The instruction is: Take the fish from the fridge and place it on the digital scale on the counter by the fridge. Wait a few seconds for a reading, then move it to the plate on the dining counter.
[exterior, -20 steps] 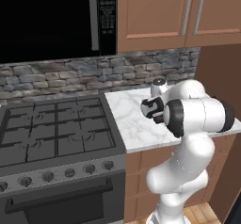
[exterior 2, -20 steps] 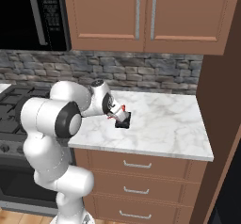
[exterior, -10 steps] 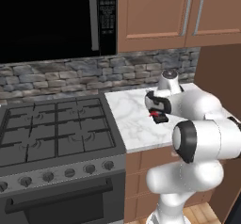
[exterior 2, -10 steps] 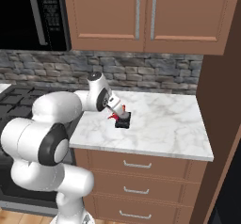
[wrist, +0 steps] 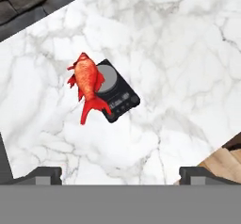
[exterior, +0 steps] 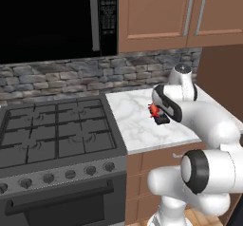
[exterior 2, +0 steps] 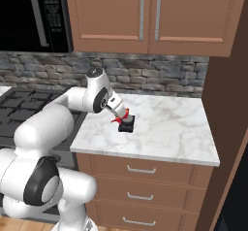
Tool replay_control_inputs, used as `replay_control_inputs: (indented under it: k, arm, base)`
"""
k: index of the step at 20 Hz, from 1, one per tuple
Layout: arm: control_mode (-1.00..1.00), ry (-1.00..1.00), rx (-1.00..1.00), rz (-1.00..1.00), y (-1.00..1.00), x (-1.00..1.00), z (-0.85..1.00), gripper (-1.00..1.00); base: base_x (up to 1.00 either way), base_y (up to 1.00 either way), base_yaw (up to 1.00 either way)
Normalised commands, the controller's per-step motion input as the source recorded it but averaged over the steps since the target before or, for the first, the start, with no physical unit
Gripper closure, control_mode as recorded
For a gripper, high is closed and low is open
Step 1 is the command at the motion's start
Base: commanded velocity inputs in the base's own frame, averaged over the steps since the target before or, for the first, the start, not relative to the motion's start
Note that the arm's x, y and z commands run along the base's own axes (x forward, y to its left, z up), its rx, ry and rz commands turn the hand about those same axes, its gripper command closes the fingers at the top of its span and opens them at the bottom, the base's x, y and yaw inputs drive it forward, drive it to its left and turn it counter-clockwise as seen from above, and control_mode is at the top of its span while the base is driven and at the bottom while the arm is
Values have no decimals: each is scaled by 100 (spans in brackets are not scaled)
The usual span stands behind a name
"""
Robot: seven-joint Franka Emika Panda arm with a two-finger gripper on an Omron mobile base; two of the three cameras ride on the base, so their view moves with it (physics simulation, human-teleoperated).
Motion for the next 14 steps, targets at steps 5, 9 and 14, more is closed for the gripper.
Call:
replay_control_inputs:
  k: [5,9,14]
  arm:
    - [-100,0,0,9,0,-29,10,-100]
    - [-100,0,0,6,0,-19,1,-100]
    - [-100,0,0,3,0,-3,0,-100]
  base:
    - [0,0,0]
    - [0,0,0]
    - [0,0,0]
